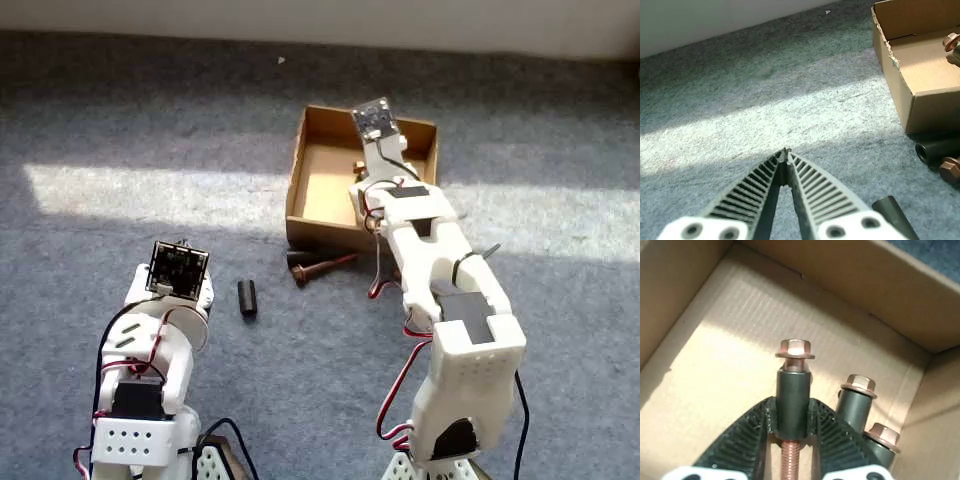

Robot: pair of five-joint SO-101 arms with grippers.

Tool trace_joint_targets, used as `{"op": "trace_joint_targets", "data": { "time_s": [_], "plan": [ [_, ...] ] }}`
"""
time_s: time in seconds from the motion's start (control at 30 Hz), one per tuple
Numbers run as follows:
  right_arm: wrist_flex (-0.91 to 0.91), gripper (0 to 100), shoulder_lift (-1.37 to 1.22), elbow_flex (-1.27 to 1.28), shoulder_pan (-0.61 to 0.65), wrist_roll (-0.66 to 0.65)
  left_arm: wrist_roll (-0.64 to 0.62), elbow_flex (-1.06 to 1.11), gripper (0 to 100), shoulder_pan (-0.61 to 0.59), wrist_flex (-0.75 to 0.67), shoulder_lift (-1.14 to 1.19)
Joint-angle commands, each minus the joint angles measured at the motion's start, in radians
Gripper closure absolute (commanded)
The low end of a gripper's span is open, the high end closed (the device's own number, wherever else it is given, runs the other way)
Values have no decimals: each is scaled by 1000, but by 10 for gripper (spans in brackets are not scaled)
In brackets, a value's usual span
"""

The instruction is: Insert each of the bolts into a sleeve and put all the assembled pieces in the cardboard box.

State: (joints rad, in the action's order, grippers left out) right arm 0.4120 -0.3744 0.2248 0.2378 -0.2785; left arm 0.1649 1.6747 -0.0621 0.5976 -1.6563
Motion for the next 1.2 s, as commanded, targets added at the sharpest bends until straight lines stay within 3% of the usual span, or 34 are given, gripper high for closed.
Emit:
{"op": "trace_joint_targets", "data": {
  "time_s": [0.0, 0.13, 0.47, 0.73, 0.93, 1.17],
  "plan": [
    [7, 953, 35, -51, -13, -6, 12, 31, 990, -12, 2, -10],
    [74, 885, 151, -45, -10, -5, 12, 31, 990, -12, 2, -10],
    [289, 882, 473, -1, 16, -5, 12, 31, 990, -13, 2, -12],
    [616, 882, 697, 7, 251, -3, 6, 24, 987, -226, -58, -13],
    [693, 879, 687, 39, 395, 227, 5, 5, 987, -344, -81, -13],
    [688, 878, 469, 70, 588, 359, -89, 2, 986, -387, -83, -13]
  ]
}}
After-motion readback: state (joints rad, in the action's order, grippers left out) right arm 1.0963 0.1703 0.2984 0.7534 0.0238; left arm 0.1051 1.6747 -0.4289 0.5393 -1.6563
